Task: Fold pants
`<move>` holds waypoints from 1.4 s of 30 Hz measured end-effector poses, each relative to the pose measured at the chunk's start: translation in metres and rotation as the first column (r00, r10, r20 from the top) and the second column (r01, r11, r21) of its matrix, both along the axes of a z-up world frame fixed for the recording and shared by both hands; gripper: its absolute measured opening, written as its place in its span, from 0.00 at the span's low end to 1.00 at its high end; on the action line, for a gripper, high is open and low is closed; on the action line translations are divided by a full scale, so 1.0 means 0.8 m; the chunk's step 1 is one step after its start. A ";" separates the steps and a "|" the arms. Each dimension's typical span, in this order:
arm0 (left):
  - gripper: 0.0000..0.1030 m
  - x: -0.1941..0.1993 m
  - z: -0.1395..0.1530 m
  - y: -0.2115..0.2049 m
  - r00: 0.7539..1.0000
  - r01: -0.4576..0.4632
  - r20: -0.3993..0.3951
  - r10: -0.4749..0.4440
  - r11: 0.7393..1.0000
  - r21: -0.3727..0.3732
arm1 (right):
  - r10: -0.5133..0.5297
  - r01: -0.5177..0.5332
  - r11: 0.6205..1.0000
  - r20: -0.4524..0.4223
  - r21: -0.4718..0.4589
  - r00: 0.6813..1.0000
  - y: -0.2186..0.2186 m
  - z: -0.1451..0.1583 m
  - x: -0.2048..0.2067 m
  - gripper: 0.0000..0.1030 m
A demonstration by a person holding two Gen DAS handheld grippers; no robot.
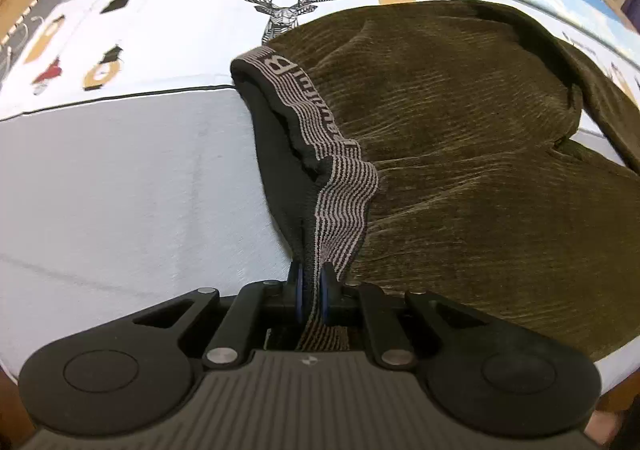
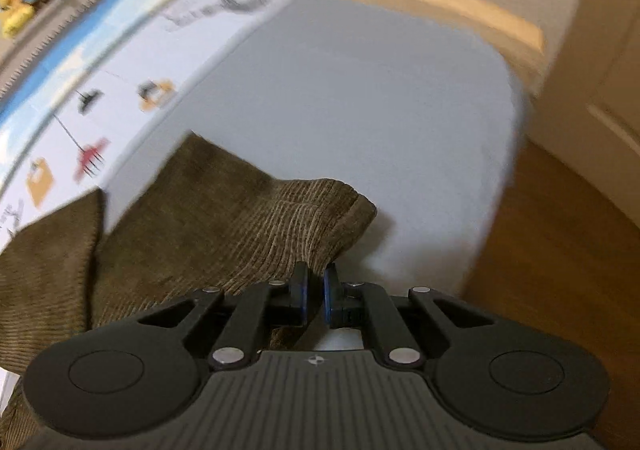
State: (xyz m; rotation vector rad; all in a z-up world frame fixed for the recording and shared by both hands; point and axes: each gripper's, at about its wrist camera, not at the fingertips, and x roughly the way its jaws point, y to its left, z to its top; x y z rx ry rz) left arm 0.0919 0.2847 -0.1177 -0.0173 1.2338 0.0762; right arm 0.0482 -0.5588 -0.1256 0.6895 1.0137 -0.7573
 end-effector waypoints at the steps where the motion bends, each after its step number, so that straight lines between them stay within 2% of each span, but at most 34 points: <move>1: 0.09 -0.003 -0.001 -0.005 1.000 0.024 -0.012 -0.023 0.999 0.024 | 0.005 -0.004 1.000 -0.034 0.018 0.999 -0.001 -0.007 -0.004 0.06; 3: 0.11 -0.007 -0.012 -0.023 0.991 0.120 -0.077 -0.114 0.989 0.086 | 0.058 -0.055 0.998 -0.091 0.033 0.994 0.003 -0.018 0.000 0.06; 5: 0.18 -0.009 -0.023 -0.037 0.978 0.180 -0.132 -0.159 0.969 0.169 | 0.086 -0.086 0.996 -0.087 0.000 0.992 0.007 -0.015 0.009 0.08; 6: 0.24 -0.007 -0.022 -0.036 0.980 0.174 -0.134 -0.150 0.967 0.188 | 0.095 -0.099 0.994 -0.086 -0.035 0.992 0.011 -0.011 0.013 0.08; 7: 0.26 -0.001 -0.017 -0.034 0.985 0.142 -0.123 -0.118 0.969 0.201 | 0.103 -0.110 0.991 -0.088 -0.082 0.991 0.016 -0.006 0.016 0.13; 9: 0.29 0.013 0.003 -0.033 0.995 0.083 -0.066 -0.070 0.974 0.209 | 0.098 -0.117 0.967 -0.091 -0.226 0.991 0.031 0.011 0.024 0.16; 10: 0.34 0.020 0.015 -0.035 0.999 0.053 -0.023 -0.049 0.973 0.223 | 0.101 -0.123 0.947 -0.088 -0.298 0.991 0.039 0.021 0.029 0.19; 11: 0.35 0.024 0.026 -0.041 0.999 0.030 0.018 -0.035 0.971 0.236 | 0.119 -0.139 0.915 -0.075 -0.380 0.990 0.048 0.033 0.035 0.20; 13: 0.35 0.035 0.051 -0.054 0.994 0.002 0.106 -0.028 0.971 0.241 | 0.185 -0.180 0.830 -0.043 -0.528 0.982 0.073 0.054 0.047 0.23; 15: 0.35 0.048 0.073 -0.072 0.982 -0.025 0.186 -0.016 0.976 0.215 | 0.313 -0.240 0.771 0.024 -0.590 0.949 0.100 0.069 0.059 0.29; 17: 0.35 0.062 0.096 -0.091 0.965 -0.038 0.260 -0.005 0.987 0.157 | 0.487 -0.355 0.728 0.078 -0.587 0.870 0.134 0.075 0.074 0.32; 18: 0.35 0.067 0.105 -0.107 0.956 -0.037 0.292 -0.003 0.991 0.131 | 0.576 -0.429 0.695 0.091 -0.577 0.812 0.156 0.075 0.082 0.32; 19: 0.40 0.074 0.113 -0.126 0.948 -0.030 0.318 -0.007 0.993 0.112 | 0.663 -0.509 0.653 0.099 -0.560 0.742 0.177 0.074 0.089 0.33; 20: 0.44 0.080 0.119 -0.146 0.941 -0.018 0.339 -0.017 0.995 0.098 | 0.745 -0.588 0.595 0.101 -0.548 0.660 0.203 0.070 0.095 0.34; 21: 0.52 0.085 0.124 -0.167 0.933 0.004 0.359 -0.035 0.996 0.086 | 0.804 -0.648 0.535 0.090 -0.542 0.588 0.228 0.067 0.099 0.35; 22: 0.55 0.093 0.125 -0.189 0.923 0.040 0.379 -0.063 0.997 0.067 | 0.856 -0.705 0.464 0.067 -0.537 0.512 0.252 0.061 0.102 0.35; 26: 0.55 0.116 0.108 -0.270 0.893 0.195 0.410 -0.187 0.981 0.023 | 0.974 -0.865 0.149 -0.081 -0.479 0.213 0.339 0.024 0.105 0.37; 27: 0.55 0.121 0.098 -0.287 0.884 0.228 0.417 -0.213 0.974 0.015 | 0.982 -0.888 0.078 -0.121 -0.453 0.148 0.354 0.013 0.103 0.38; 28: 0.55 0.128 0.084 -0.301 0.877 0.261 0.417 -0.239 0.965 0.004 | 0.981 -0.902 0.008 -0.171 -0.431 0.090 0.367 -0.002 0.096 0.40; 30: 0.52 0.146 0.056 -0.338 0.887 0.316 0.347 -0.306 0.948 0.027 | 0.963 -0.915 -0.113 -0.270 -0.387 -0.005 0.387 -0.025 0.102 0.41; 31: 0.52 0.154 0.048 -0.352 0.875 0.342 0.353 -0.330 0.939 0.032 | 0.952 -0.916 -0.149 -0.306 -0.372 -0.030 0.391 -0.032 0.107 0.41; 32: 0.52 0.159 0.039 -0.360 0.861 0.366 0.368 -0.351 0.930 0.029 | 0.940 -0.918 -0.173 -0.339 -0.358 -0.044 0.395 -0.038 0.108 0.40; 34: 0.53 0.174 0.016 -0.384 0.845 0.421 0.352 -0.403 0.907 0.028 | 0.933 -0.916 -0.192 -0.355 -0.353 -0.059 0.394 -0.037 0.117 0.40; 36: 0.54 0.188 -0.008 -0.403 0.835 0.456 0.328 -0.442 0.889 0.036 | 0.931 -0.918 -0.193 -0.360 -0.346 -0.060 0.386 -0.032 0.126 0.17; 37: 0.54 0.195 -0.022 -0.411 0.832 0.468 0.313 -0.459 0.882 0.049 | 0.931 -0.921 -0.187 -0.362 -0.340 -0.055 0.382 -0.028 0.130 0.10; 38: 0.54 0.202 -0.038 -0.415 0.830 0.474 0.302 -0.468 0.879 0.061 | 0.937 -0.922 -0.177 -0.347 -0.343 -0.051 0.375 -0.021 0.139 0.09; 40: 0.54 0.218 -0.060 -0.421 0.833 0.476 0.288 -0.472 0.877 0.063 | 0.953 -0.919 -0.135 -0.303 -0.371 -0.018 0.361 0.005 0.150 0.08; 42: 0.54 0.232 -0.081 -0.419 0.845 0.466 0.270 -0.462 0.883 0.056 | 0.974 -0.906 -0.038 -0.220 -0.421 0.061 0.339 0.050 0.163 0.07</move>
